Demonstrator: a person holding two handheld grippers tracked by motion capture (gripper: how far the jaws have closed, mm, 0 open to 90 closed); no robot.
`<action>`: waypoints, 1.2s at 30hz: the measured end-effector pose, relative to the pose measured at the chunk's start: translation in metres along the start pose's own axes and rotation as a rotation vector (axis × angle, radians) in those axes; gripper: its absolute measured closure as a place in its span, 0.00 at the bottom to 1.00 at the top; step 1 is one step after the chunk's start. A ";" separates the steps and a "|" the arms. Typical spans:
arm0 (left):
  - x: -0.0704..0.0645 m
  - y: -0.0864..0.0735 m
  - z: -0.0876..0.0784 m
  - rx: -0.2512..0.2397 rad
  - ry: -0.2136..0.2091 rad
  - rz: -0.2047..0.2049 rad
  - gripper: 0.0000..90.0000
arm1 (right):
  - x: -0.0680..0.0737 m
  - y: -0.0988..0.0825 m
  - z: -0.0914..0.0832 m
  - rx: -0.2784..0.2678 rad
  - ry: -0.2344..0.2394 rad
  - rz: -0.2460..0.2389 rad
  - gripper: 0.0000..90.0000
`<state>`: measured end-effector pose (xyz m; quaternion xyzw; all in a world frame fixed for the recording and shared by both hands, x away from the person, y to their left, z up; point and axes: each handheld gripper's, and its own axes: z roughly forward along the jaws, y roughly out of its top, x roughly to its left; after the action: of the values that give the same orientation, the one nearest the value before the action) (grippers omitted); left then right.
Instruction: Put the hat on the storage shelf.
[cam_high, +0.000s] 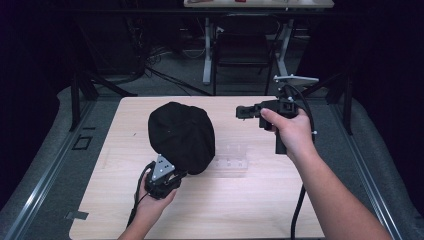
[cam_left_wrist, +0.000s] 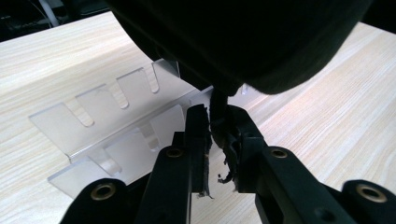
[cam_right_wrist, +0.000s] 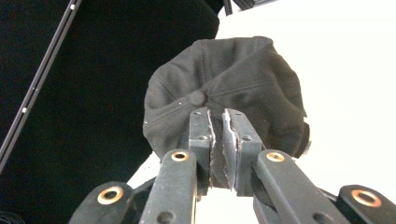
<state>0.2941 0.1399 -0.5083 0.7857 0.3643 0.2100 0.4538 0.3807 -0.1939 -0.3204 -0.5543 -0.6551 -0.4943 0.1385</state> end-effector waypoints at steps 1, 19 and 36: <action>0.001 0.000 -0.002 -0.002 -0.002 -0.003 0.87 | -0.001 -0.001 -0.002 0.000 -0.009 -0.001 0.90; 0.025 -0.013 -0.025 0.029 -0.001 -0.118 0.55 | -0.026 -0.028 -0.022 -0.030 -0.147 -0.043 0.83; 0.050 -0.053 -0.044 0.036 0.051 -0.186 0.51 | -0.059 -0.069 -0.027 -0.058 -0.293 -0.112 0.76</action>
<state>0.2778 0.2198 -0.5322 0.7507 0.4510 0.1804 0.4478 0.3322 -0.2429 -0.3845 -0.5868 -0.6838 -0.4338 -0.0026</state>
